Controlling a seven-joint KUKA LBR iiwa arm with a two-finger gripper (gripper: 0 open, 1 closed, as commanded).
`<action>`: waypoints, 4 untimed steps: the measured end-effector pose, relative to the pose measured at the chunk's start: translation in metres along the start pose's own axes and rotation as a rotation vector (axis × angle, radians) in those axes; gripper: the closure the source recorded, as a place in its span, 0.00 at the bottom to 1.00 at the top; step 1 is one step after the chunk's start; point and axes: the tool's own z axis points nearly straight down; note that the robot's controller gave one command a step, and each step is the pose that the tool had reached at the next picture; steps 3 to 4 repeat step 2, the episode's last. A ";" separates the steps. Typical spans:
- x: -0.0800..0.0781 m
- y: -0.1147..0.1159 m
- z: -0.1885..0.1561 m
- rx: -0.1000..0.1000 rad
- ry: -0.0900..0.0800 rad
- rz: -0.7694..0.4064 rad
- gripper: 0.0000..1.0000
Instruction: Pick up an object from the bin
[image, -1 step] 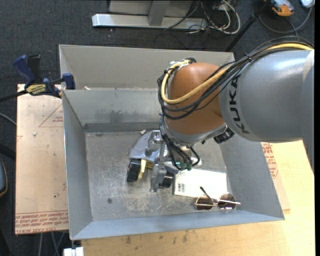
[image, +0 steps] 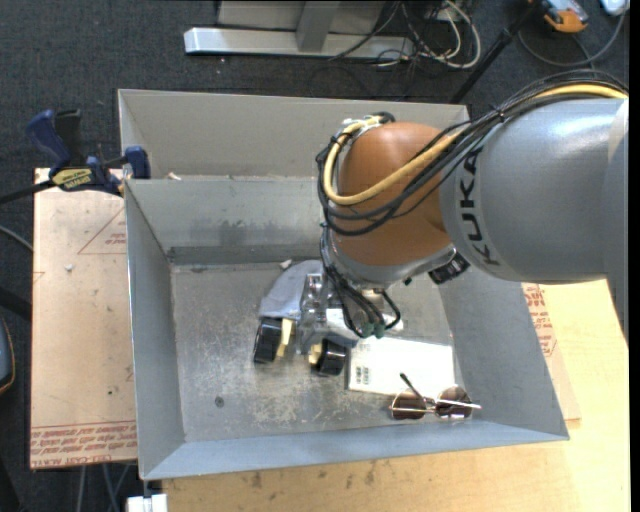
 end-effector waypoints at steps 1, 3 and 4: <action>0.000 0.000 0.000 0.000 0.000 0.000 1.00; 0.009 -0.010 -0.028 0.001 0.004 -0.087 1.00; 0.009 -0.010 -0.028 0.001 0.004 -0.087 1.00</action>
Offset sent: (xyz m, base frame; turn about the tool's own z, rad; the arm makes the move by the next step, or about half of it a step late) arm -0.0279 -0.0378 0.1051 -0.2929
